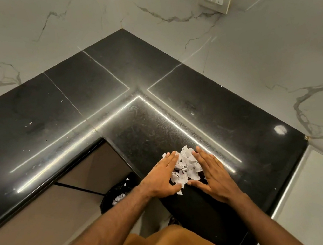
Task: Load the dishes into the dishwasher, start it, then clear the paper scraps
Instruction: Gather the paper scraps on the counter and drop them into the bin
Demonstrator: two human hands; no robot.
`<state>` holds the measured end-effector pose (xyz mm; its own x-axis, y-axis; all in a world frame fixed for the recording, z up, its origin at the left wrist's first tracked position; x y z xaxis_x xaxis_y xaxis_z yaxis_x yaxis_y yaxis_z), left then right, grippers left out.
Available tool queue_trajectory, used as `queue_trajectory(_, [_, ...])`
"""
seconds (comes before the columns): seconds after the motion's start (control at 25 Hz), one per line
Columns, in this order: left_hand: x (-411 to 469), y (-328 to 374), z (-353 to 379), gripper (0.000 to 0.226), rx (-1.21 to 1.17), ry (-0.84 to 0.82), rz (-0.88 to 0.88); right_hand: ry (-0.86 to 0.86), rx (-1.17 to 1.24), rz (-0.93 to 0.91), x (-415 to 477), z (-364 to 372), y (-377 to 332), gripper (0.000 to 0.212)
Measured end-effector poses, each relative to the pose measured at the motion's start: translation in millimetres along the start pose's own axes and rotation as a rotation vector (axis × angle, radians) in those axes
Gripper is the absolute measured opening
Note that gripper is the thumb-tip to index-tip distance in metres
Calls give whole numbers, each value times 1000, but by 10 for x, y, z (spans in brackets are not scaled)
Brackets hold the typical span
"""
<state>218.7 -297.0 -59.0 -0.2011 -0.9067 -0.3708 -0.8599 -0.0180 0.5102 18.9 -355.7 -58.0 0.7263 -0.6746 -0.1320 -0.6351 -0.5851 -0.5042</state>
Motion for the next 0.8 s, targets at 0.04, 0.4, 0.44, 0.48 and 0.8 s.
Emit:
queue_trajectory(0.04, [7, 29, -2, 113, 18, -9, 16, -12, 34, -7, 80, -13, -31, 97])
queue_trajectory(0.4, [-66, -87, -136, 129, 150, -38, -159, -50, 235, 271, 1, -302, 336, 69])
queue_trajectory(0.44, [-55, -86, -144, 129, 134, -33, -152, -63, 247, 290, -11, -275, 323, 68])
queue_trajectory(0.48, [-38, -82, -149, 130, 127, -30, -143, -52, 272, 300, 1, -251, 288, 64])
queue_trajectory(0.8, [-4, -91, -176, 125, -45, 5, -141, -8, 359, 320, 101, -291, 104, 67])
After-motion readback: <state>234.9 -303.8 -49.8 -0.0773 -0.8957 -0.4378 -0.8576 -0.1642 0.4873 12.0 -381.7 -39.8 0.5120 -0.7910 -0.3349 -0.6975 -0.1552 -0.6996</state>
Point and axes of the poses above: each hand's wrist, its own x-axis towards the middle knuckle, its own z-axis out of the palm, y = z × x, the point moved 5 cm from there along x, towards the middle knuckle, and after that the axes turned 1 degree about -y, right-handed, at the moved point
